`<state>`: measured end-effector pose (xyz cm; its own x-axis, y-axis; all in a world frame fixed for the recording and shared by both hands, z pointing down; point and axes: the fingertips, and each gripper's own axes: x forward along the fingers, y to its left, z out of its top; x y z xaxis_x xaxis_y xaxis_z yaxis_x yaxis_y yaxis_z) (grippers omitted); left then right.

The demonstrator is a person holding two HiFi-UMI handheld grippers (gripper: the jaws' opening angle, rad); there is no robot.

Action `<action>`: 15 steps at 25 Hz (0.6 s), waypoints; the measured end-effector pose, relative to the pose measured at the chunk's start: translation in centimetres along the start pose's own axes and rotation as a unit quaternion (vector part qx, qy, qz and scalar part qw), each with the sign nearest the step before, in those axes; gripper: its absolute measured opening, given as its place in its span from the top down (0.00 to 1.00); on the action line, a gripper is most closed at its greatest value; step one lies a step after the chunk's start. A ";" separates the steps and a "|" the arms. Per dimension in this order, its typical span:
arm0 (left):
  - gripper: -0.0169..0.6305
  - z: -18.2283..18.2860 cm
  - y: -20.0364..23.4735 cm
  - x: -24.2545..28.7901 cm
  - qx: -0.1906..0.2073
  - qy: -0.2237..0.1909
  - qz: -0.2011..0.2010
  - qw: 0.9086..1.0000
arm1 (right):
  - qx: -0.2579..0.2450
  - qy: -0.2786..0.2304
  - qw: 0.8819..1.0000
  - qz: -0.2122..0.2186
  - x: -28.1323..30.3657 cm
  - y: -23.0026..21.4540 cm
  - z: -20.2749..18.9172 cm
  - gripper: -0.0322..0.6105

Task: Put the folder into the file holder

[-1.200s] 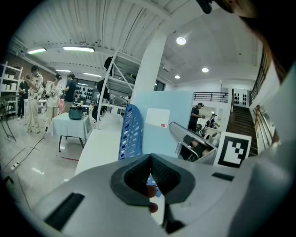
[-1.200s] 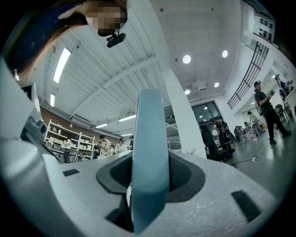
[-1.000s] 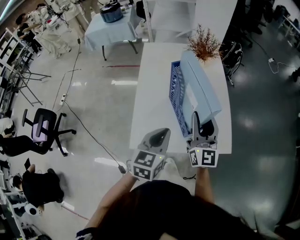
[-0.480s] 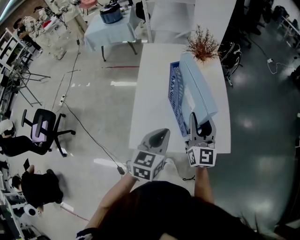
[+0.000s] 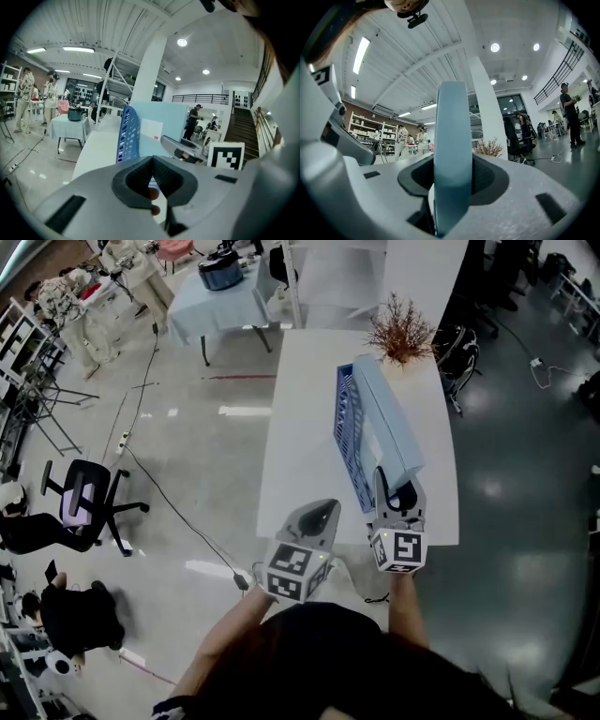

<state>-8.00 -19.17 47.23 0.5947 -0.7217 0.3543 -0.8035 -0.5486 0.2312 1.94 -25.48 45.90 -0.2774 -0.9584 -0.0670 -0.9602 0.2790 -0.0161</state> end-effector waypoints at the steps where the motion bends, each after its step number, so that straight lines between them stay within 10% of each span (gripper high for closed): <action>1: 0.97 0.1 0.0 0.0 0.000 -0.001 0.000 1.000 | 0.000 0.005 1.000 0.001 0.0 0.0 -0.2 0.71; 15: 0.97 0.7 -0.7 -0.3 0.006 -0.011 -0.006 1.000 | -0.004 0.018 1.000 -0.001 -0.3 0.1 -0.3 0.67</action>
<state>-7.63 -18.87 46.36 0.6048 -0.7245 0.3306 -0.7960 -0.5625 0.2236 1.93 -25.20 46.22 -0.2772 -0.9603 -0.0318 -0.9607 0.2776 -0.0077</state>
